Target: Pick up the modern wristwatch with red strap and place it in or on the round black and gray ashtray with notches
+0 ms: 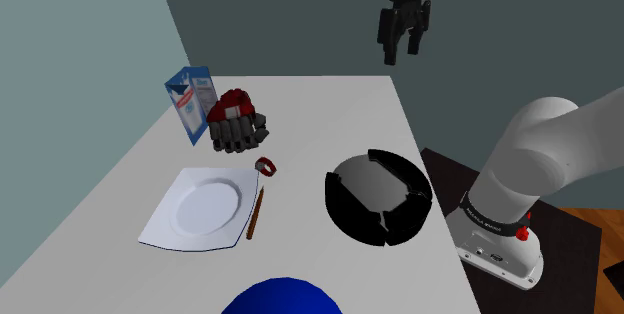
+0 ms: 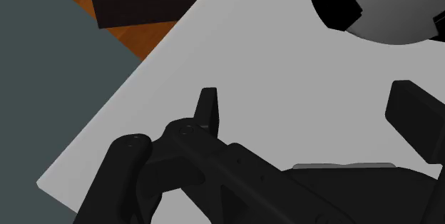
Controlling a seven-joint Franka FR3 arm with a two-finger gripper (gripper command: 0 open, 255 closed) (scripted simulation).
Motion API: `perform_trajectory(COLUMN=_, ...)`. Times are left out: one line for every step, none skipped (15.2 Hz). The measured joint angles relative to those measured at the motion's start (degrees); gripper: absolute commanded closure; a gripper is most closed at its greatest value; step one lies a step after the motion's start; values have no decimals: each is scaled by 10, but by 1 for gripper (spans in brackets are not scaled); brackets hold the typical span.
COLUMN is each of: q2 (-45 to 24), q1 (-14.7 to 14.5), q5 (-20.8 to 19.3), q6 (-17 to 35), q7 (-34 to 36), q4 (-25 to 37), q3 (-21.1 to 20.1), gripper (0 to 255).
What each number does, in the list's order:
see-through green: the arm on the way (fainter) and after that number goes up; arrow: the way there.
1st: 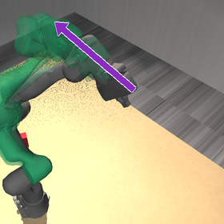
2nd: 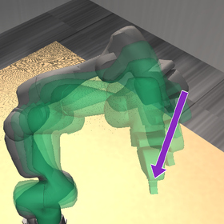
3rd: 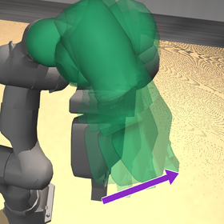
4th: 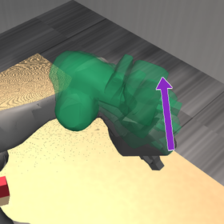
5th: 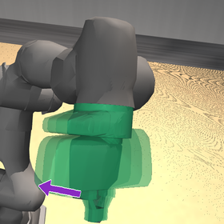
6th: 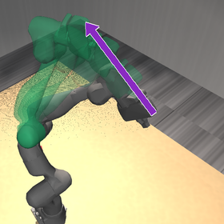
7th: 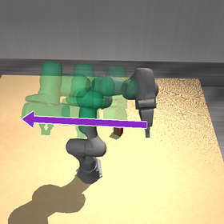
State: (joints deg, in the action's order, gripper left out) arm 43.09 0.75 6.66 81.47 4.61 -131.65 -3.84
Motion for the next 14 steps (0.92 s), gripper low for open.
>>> perform_trajectory(q2=0, q1=0, q5=0, q6=0, q7=0, q4=0, q3=0, gripper=0)
perform_trajectory(q2=-2, q1=-2, q5=3, q6=7, q7=4, q4=-3, q3=-5, gripper=0)
perform_trajectory(q2=-8, q1=-5, q5=8, q6=19, q7=10, q4=-7, q3=-14, gripper=0)
perform_trajectory(q2=-16, q1=-9, q5=16, q6=32, q7=20, q4=-9, q3=-27, gripper=0)
perform_trajectory(q2=-22, q1=-12, q5=20, q6=46, q7=26, q4=-14, q3=-36, gripper=0)
perform_trajectory(q2=-28, q1=-16, q5=26, q6=60, q7=35, q4=-18, q3=-48, gripper=0)
perform_trajectory(q2=-34, q1=-19, q5=29, q6=73, q7=40, q4=-22, q3=-56, gripper=0)
perform_trajectory(q2=-43, q1=-23, q5=35, q6=85, q7=50, q4=-21, q3=-69, gripper=0)
perform_trajectory(q2=-53, q1=-26, q5=39, q6=102, q7=58, q4=-25, q3=-81, gripper=0)
perform_trajectory(q2=-59, q1=-30, q5=43, q6=113, q7=66, q4=-26, q3=-91, gripper=0)
perform_trajectory(q2=-75, q1=-33, q5=47, q6=129, q7=75, q4=-24, q3=-104, gripper=0)
perform_trajectory(q2=-91, q1=-35, q5=50, q6=146, q7=84, q4=-20, q3=-117, gripper=0)
perform_trajectory(q2=-101, q1=-39, q5=53, q6=162, q7=94, q4=-23, q3=-129, gripper=0)
perform_trajectory(q2=-117, q1=-40, q5=54, q6=174, q7=103, q4=-15, q3=-141, gripper=0)
